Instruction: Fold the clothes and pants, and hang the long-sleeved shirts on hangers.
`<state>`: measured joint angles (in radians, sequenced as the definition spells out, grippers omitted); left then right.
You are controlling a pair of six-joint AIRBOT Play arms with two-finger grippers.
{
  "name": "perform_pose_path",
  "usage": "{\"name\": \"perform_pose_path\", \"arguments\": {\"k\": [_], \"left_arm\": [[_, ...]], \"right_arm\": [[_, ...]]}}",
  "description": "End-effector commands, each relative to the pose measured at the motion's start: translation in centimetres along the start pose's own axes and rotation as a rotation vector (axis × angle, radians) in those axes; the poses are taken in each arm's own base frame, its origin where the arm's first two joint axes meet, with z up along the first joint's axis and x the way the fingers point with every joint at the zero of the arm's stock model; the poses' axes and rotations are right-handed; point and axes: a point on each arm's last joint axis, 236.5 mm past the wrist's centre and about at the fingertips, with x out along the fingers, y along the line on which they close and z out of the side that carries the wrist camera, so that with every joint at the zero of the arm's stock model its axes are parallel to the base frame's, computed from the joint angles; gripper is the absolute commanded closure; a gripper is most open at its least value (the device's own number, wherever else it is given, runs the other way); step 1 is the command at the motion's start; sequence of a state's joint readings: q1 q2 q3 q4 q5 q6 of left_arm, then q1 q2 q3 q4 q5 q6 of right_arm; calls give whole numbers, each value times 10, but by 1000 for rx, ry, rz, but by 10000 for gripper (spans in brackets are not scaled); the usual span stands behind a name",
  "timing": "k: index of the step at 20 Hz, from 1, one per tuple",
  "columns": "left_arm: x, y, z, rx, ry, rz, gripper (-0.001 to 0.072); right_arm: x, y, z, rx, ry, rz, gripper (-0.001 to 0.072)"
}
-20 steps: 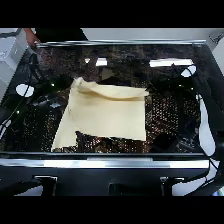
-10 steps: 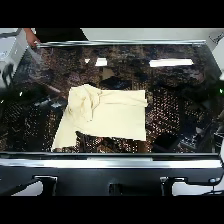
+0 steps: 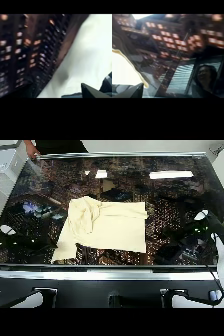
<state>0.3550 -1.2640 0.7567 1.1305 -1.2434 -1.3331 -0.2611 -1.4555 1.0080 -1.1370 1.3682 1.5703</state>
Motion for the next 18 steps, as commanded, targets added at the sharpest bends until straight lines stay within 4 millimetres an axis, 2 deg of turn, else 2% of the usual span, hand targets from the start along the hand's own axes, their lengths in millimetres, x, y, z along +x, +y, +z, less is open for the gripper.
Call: {"name": "perform_pose_path", "arguments": {"k": [1, 2, 3, 6, 7, 8, 13, 15, 16, 17, 18], "left_arm": [[19, -14, 3, 16, -31, -39, 2], [22, -15, 5, 25, -36, -34, 2], [25, -16, 7, 32, -41, -29, 35], [32, -21, 7, 49, -32, -23, 332], [34, -23, 6, 57, -24, -22, 476], [35, -25, 4, 63, -16, -23, 670], [24, -34, 4, 85, -45, -36, 673], [17, -38, 5, 96, -67, -40, 673], [14, -40, 5, 101, -78, -41, 673], [10, -42, 6, 108, -90, -41, 673], [4, -45, 7, 119, -105, -43, 673]], "right_arm": [[13, 13, 2, -25, -22, 3, 19], [14, 15, 2, -30, -26, 2, 19], [16, 18, 2, -36, -28, -2, 19], [35, 29, -11, -92, -2, -28, 3], [44, 31, -15, -90, 2, -34, 2], [54, 33, -20, -81, 8, -31, 2], [83, 66, -38, -116, 54, 23, 6], [92, 80, -46, -126, 72, 42, 60], [95, 86, -48, -141, 69, 43, 232], [95, 91, -49, -153, 64, 46, 496], [91, 94, -47, -161, 58, 51, 678]]}}
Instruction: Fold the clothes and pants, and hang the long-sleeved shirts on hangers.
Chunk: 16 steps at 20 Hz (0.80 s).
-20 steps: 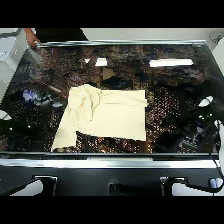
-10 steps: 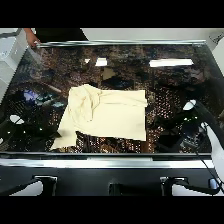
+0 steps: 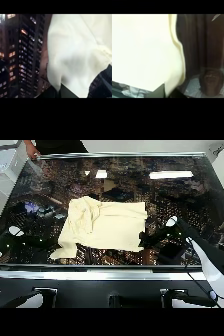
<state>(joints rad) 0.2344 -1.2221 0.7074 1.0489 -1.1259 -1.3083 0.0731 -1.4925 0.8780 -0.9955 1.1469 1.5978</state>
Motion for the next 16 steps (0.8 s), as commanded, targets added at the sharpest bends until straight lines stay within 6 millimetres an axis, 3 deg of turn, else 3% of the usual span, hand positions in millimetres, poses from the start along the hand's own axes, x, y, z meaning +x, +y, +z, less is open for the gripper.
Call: {"name": "perform_pose_path", "arguments": {"k": [1, 3, 4, 5, 7, 8, 9, 10, 11, 12, 13, 16], "left_arm": [[-20, -11, 11, 37, -66, -4, 674], [-68, -36, 44, 120, -211, -4, 675], [-106, -54, 64, 177, -325, 0, 675], [-155, -78, 84, 244, -460, 3, 675], [-289, -144, 103, 405, -810, 12, 675], [-357, -177, 96, 478, -988, 15, 675], [-423, -208, 79, 538, -1165, 11, 675], [-486, -237, 50, 580, -1344, -10, 675], [-536, -260, 17, 604, -1492, -46, 675], [-570, -275, -13, 611, -1596, -90, 674], [-594, -287, -42, 610, -1674, -144, 674], [-630, -309, -107, 654, -1825, -273, 674]], "right_arm": [[-8, 21, 8, -44, -38, 22, 681], [-57, 33, 38, -160, -173, -29, 682], [-102, 45, 61, -224, -297, -56, 682], [-159, 64, 81, -280, -453, -65, 682], [-294, 112, 96, -373, -814, -25, 681], [-373, 139, 83, -422, -1022, 6, 681], [-446, 162, 57, -471, -1224, 34, 681], [-502, 178, 23, -515, -1385, 51, 681], [-544, 190, -15, -554, -1510, 66, 681], [-574, 199, -55, -588, -1607, 82, 681], [-591, 203, -88, -613, -1674, 100, 681], [-619, 198, -154, -643, -1809, 87, 681]]}}
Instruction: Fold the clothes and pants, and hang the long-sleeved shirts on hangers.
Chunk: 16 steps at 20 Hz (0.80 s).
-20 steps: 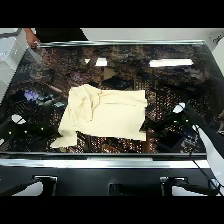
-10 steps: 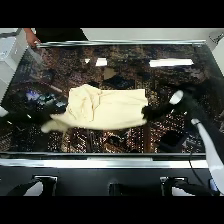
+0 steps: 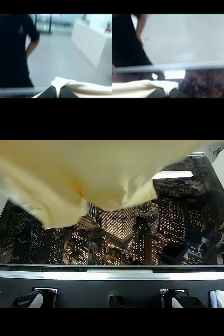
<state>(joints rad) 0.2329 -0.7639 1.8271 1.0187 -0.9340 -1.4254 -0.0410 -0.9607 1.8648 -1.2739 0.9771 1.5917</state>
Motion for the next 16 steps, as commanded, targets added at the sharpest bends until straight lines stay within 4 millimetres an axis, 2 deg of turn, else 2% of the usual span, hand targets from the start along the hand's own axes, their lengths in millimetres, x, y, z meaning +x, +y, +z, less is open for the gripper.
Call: {"name": "perform_pose_path", "arguments": {"k": [1, 3, 5, 7, 9, 11, 13, 15, 16], "left_arm": [[-77, -51, 97, -8, -336, -74, 675], [-100, -57, 122, 0, -445, -74, 675], [-106, -57, 131, -1, -491, -70, 675], [-92, -51, 122, -8, -447, -65, 675], [-57, -35, 92, -18, -324, -47, 675], [-11, -6, 38, -34, -133, -3, 674], [40, 28, -39, -42, 96, 25, 674], [85, 64, -134, -92, 321, 44, 674], [104, 81, -187, -115, 427, 52, 674]], "right_arm": [[-89, 20, 70, -77, -251, -20, 681], [-117, 27, 91, -95, -350, -21, 681], [-134, 28, 101, -113, -397, -36, 681], [-130, 25, 89, -116, -343, -47, 681], [-104, 10, 55, -114, -185, -83, 681], [-62, -14, -5, -99, 76, -127, 680], [-13, -49, -79, -77, 372, -193, 680], [46, -84, -147, -54, 588, -234, 680], [78, -99, -184, -37, 669, -243, 680]]}}
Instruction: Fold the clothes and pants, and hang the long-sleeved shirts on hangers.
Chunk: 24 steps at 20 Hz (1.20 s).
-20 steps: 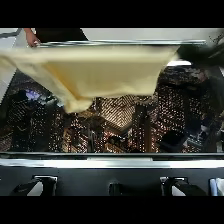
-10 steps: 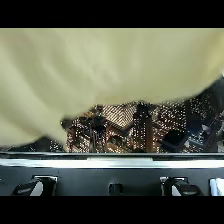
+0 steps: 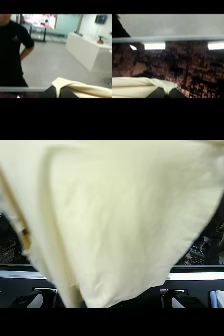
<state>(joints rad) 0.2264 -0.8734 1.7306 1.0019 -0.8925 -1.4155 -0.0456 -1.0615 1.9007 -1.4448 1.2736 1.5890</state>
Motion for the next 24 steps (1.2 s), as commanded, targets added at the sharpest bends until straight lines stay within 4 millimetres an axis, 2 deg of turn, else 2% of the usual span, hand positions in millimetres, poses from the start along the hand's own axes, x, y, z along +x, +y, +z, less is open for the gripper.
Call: {"name": "perform_pose_path", "arguments": {"k": [1, 2, 3, 5, 7, 9, 11, 13, 14, 15, 16, 17, 18, 19, 21, 23, 24], "left_arm": [[83, 65, -157, -41, 379, 39, 674], [103, 81, -205, -59, 464, 48, 674], [119, 93, -244, -90, 527, 59, 674], [144, 108, -312, -142, 633, 73, 674], [159, 105, -368, -180, 745, 51, 674], [163, 91, -411, -218, 843, 19, 673], [161, 74, -450, -252, 944, -9, 673], [152, 55, -482, -271, 1045, -43, 673], [147, 48, -493, -292, 1087, -48, 656], [144, 43, -498, -317, 1112, -43, 528], [141, 43, -496, -348, 1127, -29, 244], [136, 52, -487, -338, 1143, -22, 27], [127, 69, -474, -311, 1169, -1, 23], [111, 96, -458, -281, 1212, 41, 23], [67, 146, -435, -322, 1303, 157, 24], [18, 173, -433, -441, 1386, 228, 85], [-7, 176, -444, -505, 1427, 253, 86]], "right_arm": [[135, -32, -99, 19, 381, -61, 680], [176, -36, -126, 35, 448, -55, 680], [208, -38, -153, 66, 512, -51, 679], [255, -34, -214, 186, 662, -36, 679], [274, -21, -257, 331, 786, -16, 679], [288, -6, -286, 439, 865, 14, 679], [294, 5, -305, 494, 924, 48, 679], [297, 15, -314, 528, 954, 80, 679], [298, 17, -313, 538, 954, 91, 679], [299, 17, -309, 535, 939, 91, 677], [297, 13, -302, 520, 922, 94, 584], [290, 3, -288, 492, 899, 100, 325], [278, -15, -275, 428, 886, 93, 100], [258, -49, -268, 368, 898, 24, 71], [206, -121, -270, 391, 975, -144, 84], [167, -152, -283, 491, 1051, -170, 84], [156, -157, -293, 533, 1073, -171, 84]]}}
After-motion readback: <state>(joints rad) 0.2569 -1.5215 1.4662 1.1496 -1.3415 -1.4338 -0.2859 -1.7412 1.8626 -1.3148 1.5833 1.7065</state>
